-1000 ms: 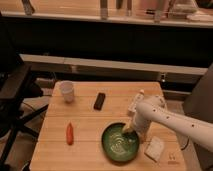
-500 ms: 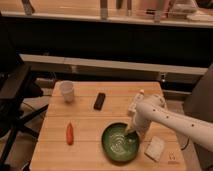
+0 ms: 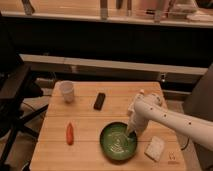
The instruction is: Drag the ceramic bowl in a circle
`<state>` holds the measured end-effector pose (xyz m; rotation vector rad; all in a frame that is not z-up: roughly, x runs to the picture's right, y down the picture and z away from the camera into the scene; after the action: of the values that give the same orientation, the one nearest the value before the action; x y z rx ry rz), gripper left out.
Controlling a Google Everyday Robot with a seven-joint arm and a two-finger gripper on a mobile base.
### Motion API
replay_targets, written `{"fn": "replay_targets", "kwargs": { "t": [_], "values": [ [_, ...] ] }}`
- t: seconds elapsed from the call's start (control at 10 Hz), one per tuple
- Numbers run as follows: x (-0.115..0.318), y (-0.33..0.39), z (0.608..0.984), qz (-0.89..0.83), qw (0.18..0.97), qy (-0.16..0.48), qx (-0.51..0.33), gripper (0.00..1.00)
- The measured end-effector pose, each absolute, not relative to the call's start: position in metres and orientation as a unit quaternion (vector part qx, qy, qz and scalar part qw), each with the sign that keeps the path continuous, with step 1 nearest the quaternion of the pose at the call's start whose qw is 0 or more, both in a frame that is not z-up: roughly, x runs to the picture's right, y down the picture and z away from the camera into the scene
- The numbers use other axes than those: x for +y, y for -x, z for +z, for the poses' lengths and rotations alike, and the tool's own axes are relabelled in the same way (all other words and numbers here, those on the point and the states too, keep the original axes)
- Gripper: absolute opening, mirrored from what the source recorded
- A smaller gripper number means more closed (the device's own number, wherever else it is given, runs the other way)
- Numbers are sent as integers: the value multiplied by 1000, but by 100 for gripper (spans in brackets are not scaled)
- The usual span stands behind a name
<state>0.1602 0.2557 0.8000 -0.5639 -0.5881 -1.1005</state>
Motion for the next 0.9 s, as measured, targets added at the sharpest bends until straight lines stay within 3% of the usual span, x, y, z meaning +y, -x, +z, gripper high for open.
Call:
{"fn": "replay_targets", "kwargs": {
  "t": [0.9],
  "values": [
    [236, -125, 799, -527, 763, 260, -271, 0]
  ]
}}
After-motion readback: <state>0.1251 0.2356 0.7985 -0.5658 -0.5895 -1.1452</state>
